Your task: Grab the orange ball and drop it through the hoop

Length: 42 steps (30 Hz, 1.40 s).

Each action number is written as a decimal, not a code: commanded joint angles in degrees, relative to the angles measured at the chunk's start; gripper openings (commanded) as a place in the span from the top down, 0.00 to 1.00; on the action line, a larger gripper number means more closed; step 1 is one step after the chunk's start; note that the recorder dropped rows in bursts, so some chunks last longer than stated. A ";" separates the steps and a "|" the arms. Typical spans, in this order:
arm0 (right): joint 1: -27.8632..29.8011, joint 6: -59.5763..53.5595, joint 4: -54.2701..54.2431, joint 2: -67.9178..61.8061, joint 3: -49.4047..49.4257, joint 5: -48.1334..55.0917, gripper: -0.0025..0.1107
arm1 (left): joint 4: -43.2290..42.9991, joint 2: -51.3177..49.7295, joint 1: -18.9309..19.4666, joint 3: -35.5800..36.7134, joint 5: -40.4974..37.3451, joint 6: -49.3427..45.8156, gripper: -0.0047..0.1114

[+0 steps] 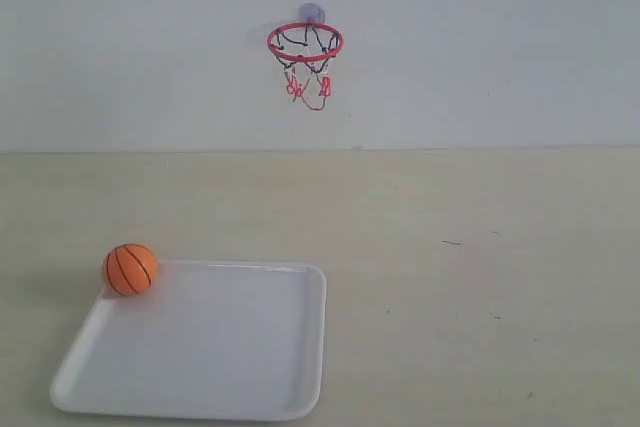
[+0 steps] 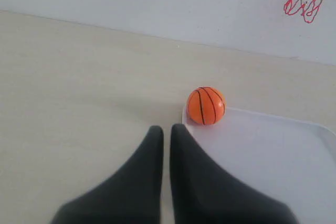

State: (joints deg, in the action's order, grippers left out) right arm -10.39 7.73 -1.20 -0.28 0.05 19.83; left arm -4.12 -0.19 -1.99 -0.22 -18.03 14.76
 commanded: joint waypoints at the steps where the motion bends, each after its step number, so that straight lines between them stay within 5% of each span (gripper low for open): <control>1: 0.07 -0.20 0.22 0.28 -0.05 -0.67 0.98 | -0.21 0.19 0.22 0.22 -0.05 -0.19 0.92; 14: 0.07 -0.20 0.22 0.28 -0.05 -0.67 0.98 | 0.39 0.19 0.22 0.22 -0.05 -5.37 0.92; 21: 0.07 -0.20 0.22 0.28 -0.05 -0.67 0.98 | 3.21 0.19 0.12 -19.08 0.80 -5.12 0.92; 27: 0.07 -0.20 0.22 0.28 -0.05 -0.67 0.98 | 5.87 0.19 0.12 -22.13 19.88 -4.23 0.92; 32: 0.07 -0.20 0.22 0.28 -0.05 -0.67 0.98 | 6.23 0.19 0.12 -22.25 26.44 -2.21 0.92; 39: 0.07 -0.20 0.22 0.28 -0.05 -0.67 0.98 | 9.74 -21.58 0.12 -30.83 6.75 3.02 0.92; 42: 0.07 -0.20 0.22 0.28 -0.05 -0.67 0.98 | 12.16 -36.53 0.12 -38.40 -8.93 0.64 0.92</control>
State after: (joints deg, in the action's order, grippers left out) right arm -10.39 7.73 -1.20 -0.28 0.05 19.83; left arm 5.92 -25.06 -1.99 -33.78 -13.72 16.85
